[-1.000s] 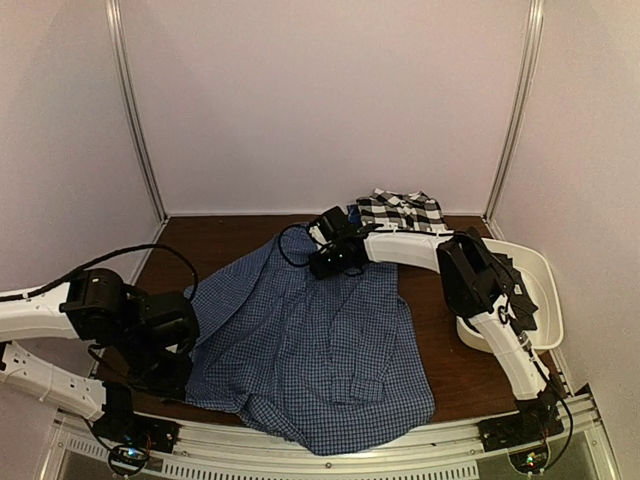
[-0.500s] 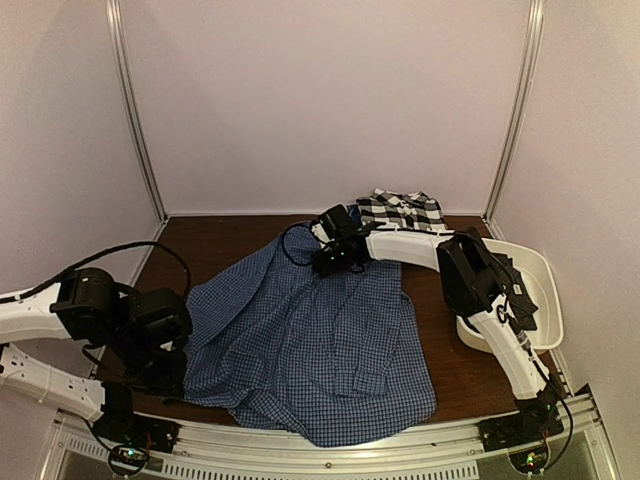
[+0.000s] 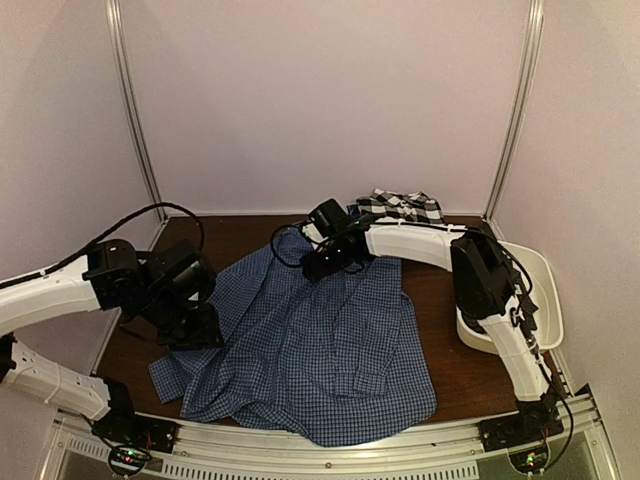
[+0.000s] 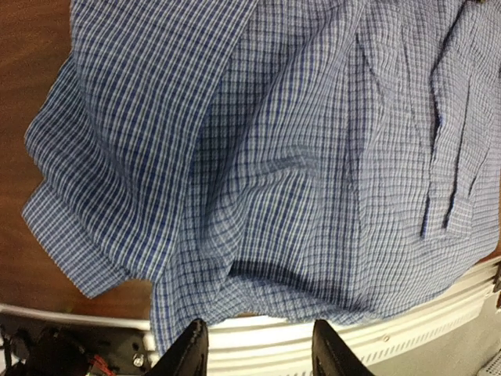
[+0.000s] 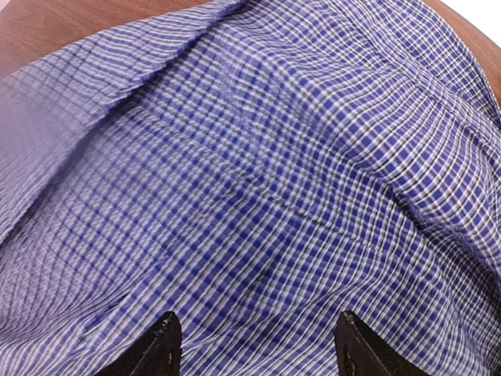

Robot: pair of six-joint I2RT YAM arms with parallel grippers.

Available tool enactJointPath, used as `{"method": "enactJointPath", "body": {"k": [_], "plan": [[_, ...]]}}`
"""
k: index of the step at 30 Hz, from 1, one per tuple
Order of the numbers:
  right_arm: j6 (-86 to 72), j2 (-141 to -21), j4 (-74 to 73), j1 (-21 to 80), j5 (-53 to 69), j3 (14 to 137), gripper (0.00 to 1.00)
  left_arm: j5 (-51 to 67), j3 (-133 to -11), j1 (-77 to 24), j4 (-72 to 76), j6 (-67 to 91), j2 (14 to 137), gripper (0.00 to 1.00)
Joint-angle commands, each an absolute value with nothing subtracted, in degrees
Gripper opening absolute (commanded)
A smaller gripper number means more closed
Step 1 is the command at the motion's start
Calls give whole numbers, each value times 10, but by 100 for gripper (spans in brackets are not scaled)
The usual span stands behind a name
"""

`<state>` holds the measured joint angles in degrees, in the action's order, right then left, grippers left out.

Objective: Fold and stack the long sleeve shirts
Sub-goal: Smooth out the flattened shirt at the center of the board.

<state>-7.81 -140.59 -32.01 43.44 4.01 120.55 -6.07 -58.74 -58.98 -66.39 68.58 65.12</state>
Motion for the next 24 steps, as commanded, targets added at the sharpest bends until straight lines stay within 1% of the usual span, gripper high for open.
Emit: {"method": "enactJointPath", "body": {"k": [1,4,10,13,16,24], "plan": [[-125,-1308,-323,458,64,1136,67,-7,-561,-499,-447,539,697,46],[-150,-1256,-305,473,68,1059,65,0,-567,-455,-378,483,769,46],[-210,-1171,-234,493,84,878,57,75,-531,-376,-215,444,889,40],[-228,-1158,-224,498,80,827,53,62,-540,-358,-187,433,941,40],[-243,-1145,-212,500,74,781,52,67,-535,-339,-158,434,978,39],[-265,-1109,-199,510,63,684,49,52,-498,-273,-158,429,1019,38]]}}
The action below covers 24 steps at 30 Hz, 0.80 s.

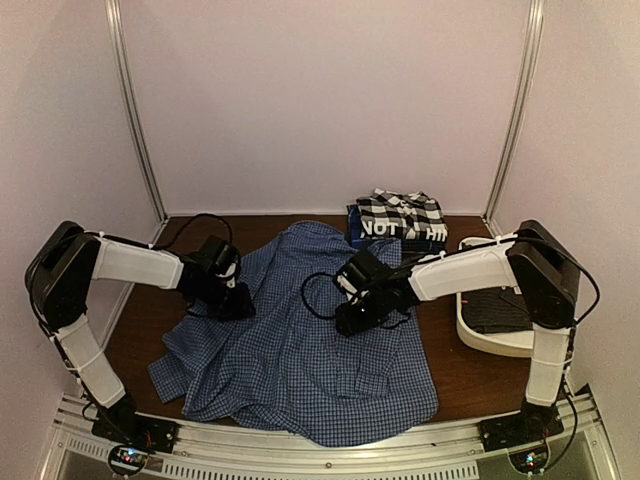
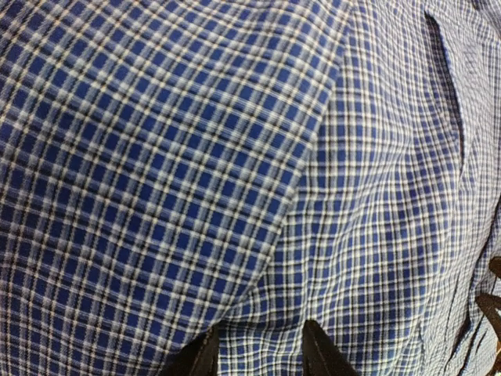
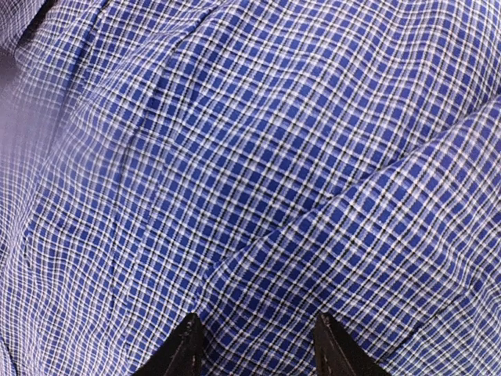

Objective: Fold and stack the long sleeve shirts
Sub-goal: Smooth out the flattened shirt at the center of the board.

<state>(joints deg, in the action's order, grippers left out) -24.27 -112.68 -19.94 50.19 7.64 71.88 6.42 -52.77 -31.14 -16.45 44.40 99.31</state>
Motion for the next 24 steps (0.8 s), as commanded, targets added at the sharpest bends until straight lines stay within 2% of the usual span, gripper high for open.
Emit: {"method": "enactJointPath", "body": {"k": [1,13,20,24], "plan": [[-267,-1106,-200,512,62,678,49,47,-495,-265,-161,425,1018,38],[-263,-1083,-223,522,39,660,49,25,-527,-214,-208,379,1018,38],[-254,-1075,-243,519,25,724,50,50,-571,-214,-224,364,975,38],[-251,-1068,-238,519,18,760,51,22,-597,-214,-257,365,929,41]]}}
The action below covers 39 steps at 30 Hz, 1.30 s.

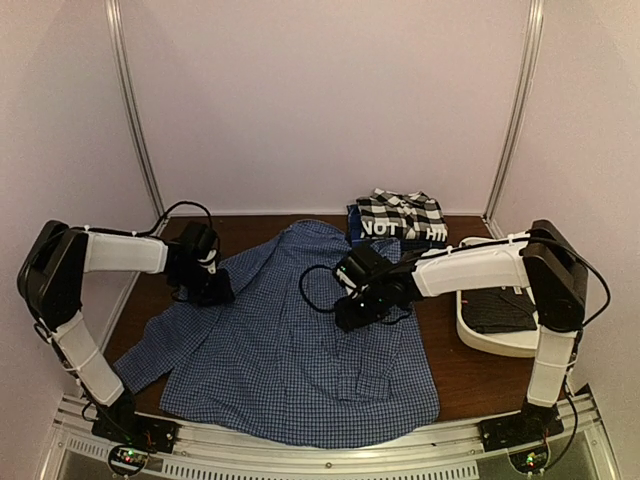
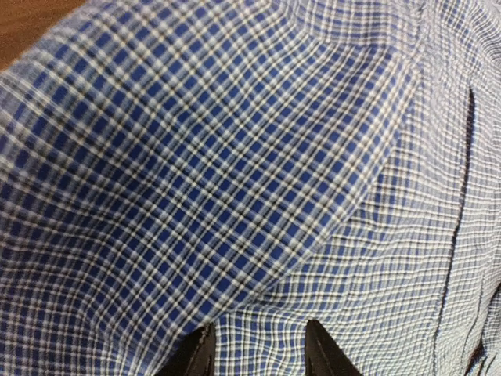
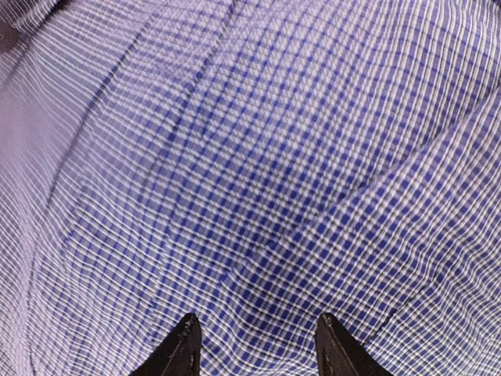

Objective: Fold and stack the long sleeve shirts
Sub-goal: Smooth out the flattened shirt at the center of the board, then pick up the sleeve from the center of the board.

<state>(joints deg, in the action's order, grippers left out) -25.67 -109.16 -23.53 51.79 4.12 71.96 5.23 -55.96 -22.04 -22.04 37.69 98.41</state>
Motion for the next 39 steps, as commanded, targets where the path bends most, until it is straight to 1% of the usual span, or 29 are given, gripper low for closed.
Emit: {"method": "enactJointPath", "body": {"k": [1,6,12,17,19,22,28,32,36,39], "plan": [[-251,-1065,-233,519,16,766,52,10,-600,-214,-269,370,919,42],[-250,-1041,-200,513,7,776,55,-16,-568,-214,-298,412,856,45],[-243,-1017,-152,509,22,763,56,-76,-499,-208,-366,512,778,51],[-235,-1007,-111,507,52,745,56,-104,-436,-160,-434,613,728,54],[-231,-998,-94,507,70,731,56,-123,-390,-122,-459,648,678,58],[-228,-987,-79,505,84,715,56,-104,-354,-94,-435,637,642,60],[-228,-970,-67,505,96,698,56,-90,-342,-87,-410,631,663,61],[-228,-963,-66,504,92,693,56,-72,-334,-86,-366,618,683,61],[-229,-965,-66,504,90,692,56,-82,-325,-86,-362,619,706,58],[-234,-971,-62,504,93,692,57,-98,-314,-86,-360,623,711,51]]}}
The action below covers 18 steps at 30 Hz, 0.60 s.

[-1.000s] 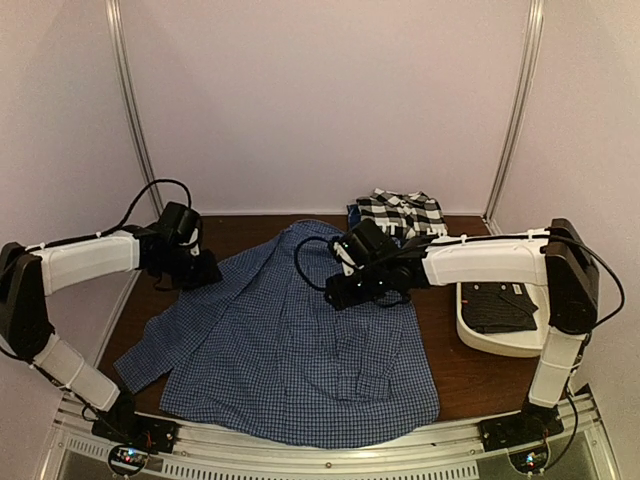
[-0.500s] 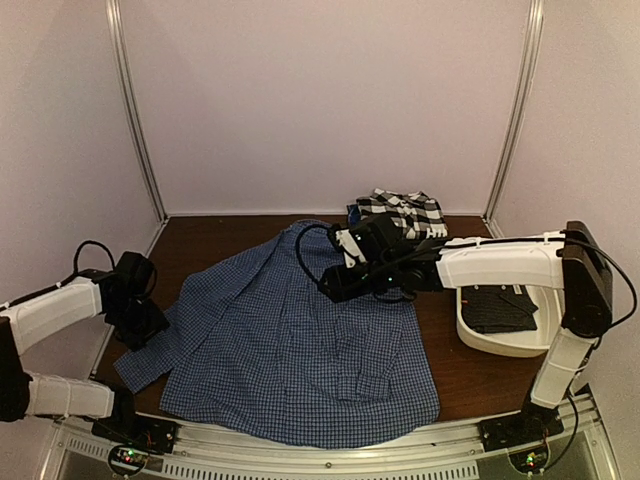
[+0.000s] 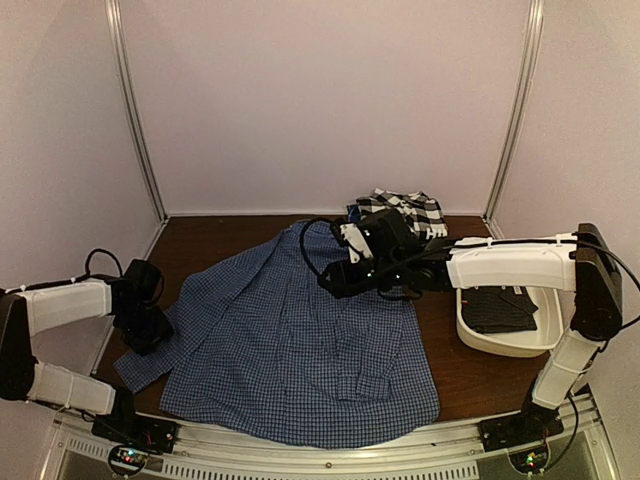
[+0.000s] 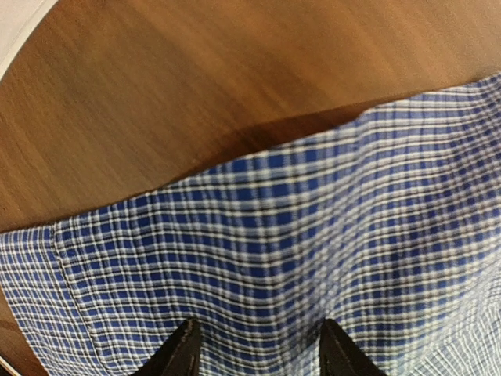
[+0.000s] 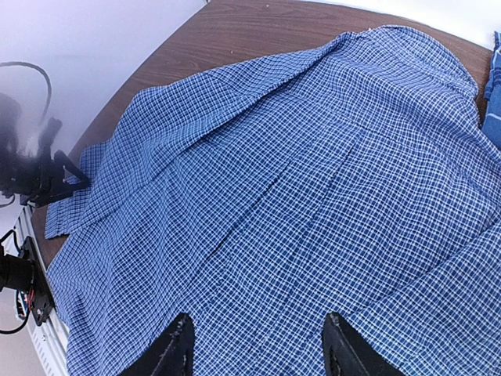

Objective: Fold and stack the long sleeve shirts
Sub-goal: Pick up the sleeve from the center of the board.

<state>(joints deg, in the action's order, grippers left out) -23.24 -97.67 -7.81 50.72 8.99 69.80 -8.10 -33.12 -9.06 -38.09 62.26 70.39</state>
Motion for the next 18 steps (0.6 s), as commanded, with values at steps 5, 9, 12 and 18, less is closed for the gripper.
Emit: {"method": "enactJointPath", "body": {"k": [5,9,12,18], "plan": [[-242,-985,-53,505,101,698,56,-97,-303,-86,-347,610,714,38],[-248,-998,-47,505,112,707,56,-77,-310,-86,-336,584,718,12],[-252,-1011,-46,507,120,716,56,-52,-324,-86,-346,571,711,0],[-259,-1029,-39,514,128,733,56,-2,-403,-86,-412,568,645,0]]}}
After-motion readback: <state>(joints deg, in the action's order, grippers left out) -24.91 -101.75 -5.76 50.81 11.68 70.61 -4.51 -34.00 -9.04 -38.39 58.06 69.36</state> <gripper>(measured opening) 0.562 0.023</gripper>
